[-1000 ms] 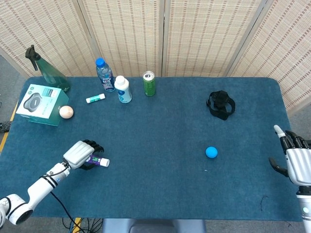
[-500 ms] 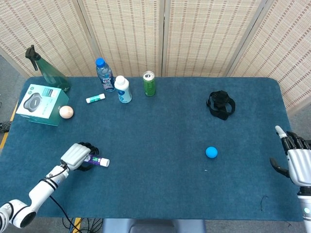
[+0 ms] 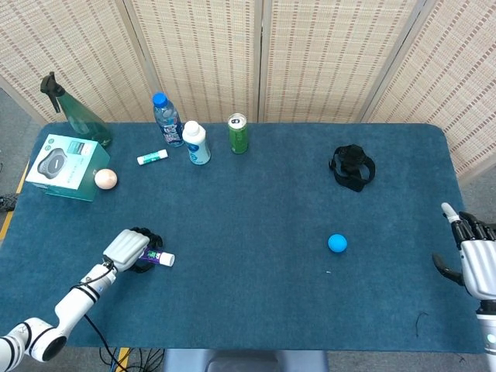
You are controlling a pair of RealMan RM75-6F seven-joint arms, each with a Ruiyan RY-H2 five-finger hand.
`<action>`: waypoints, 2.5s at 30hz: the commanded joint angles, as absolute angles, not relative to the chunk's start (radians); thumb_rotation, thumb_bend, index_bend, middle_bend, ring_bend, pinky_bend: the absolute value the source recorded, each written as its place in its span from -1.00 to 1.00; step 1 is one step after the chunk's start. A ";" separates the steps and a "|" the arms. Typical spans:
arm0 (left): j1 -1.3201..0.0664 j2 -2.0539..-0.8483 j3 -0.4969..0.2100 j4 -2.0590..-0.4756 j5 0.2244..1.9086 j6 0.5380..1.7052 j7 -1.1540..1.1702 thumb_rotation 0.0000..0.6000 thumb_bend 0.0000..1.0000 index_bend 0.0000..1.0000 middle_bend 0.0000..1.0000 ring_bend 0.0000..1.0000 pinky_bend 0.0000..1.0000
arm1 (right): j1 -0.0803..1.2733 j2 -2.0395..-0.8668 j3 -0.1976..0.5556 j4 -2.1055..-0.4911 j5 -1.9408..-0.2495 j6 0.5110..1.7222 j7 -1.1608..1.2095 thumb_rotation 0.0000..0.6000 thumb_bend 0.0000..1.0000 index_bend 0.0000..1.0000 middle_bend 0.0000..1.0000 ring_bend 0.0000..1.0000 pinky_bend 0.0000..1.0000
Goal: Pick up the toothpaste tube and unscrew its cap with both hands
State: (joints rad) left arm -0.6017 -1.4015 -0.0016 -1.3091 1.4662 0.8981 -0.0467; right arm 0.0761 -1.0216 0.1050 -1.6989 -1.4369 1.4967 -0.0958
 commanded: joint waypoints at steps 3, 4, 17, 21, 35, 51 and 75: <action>-0.601 -1.414 -0.003 -1.294 1.459 0.901 -0.056 1.00 -0.54 -0.24 -0.11 -0.48 -0.46 | 0.073 -1.019 0.106 -1.700 -1.434 1.500 -0.095 1.00 -0.61 -0.89 -0.50 -0.71 -0.57; -0.601 -1.417 -0.002 -1.292 1.459 0.901 -0.057 1.00 -0.54 -0.23 -0.10 -0.47 -0.46 | 0.073 -1.019 0.106 -1.701 -1.434 1.500 -0.095 1.00 -0.61 -0.89 -0.50 -0.71 -0.57; -0.597 -1.457 -0.001 -1.238 1.460 0.918 -0.091 1.00 -0.54 -0.03 0.09 -0.34 -0.43 | 0.071 -1.018 0.104 -1.707 -1.435 1.498 -0.101 1.00 -0.61 -0.89 -0.50 -0.71 -0.57; -0.599 -1.457 -0.001 -1.232 1.464 0.919 -0.113 1.00 -0.48 0.04 0.18 -0.28 -0.41 | 0.071 -1.016 0.105 -1.710 -1.438 1.501 -0.102 1.00 -0.61 -0.89 -0.50 -0.71 -0.57; -0.640 -1.335 -0.035 -1.351 1.477 0.881 -0.393 1.00 -0.41 0.11 0.26 -0.21 -0.35 | 0.120 -0.990 0.119 -1.742 -1.488 1.464 -0.097 1.00 -0.61 -0.89 -0.50 -0.71 -0.57; -0.761 -1.143 -0.034 -1.557 1.634 0.847 -0.850 1.00 -0.41 0.11 0.27 -0.21 -0.34 | 0.320 -0.949 0.145 -1.841 -1.660 1.290 -0.020 1.00 -0.61 -0.85 -0.46 -0.71 -0.57; -0.984 -1.150 -0.045 -1.583 1.676 0.714 -0.843 1.00 -0.38 0.12 0.27 -0.21 -0.33 | 0.689 -1.070 0.197 -1.896 -1.810 1.007 0.000 1.00 -0.61 -0.58 -0.35 -0.71 -0.57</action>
State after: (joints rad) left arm -0.9699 -1.1495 -0.0432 -1.5898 1.6812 0.7263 -0.8254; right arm 0.6741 -1.0597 0.1936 -1.8940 -1.8022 1.0197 0.0085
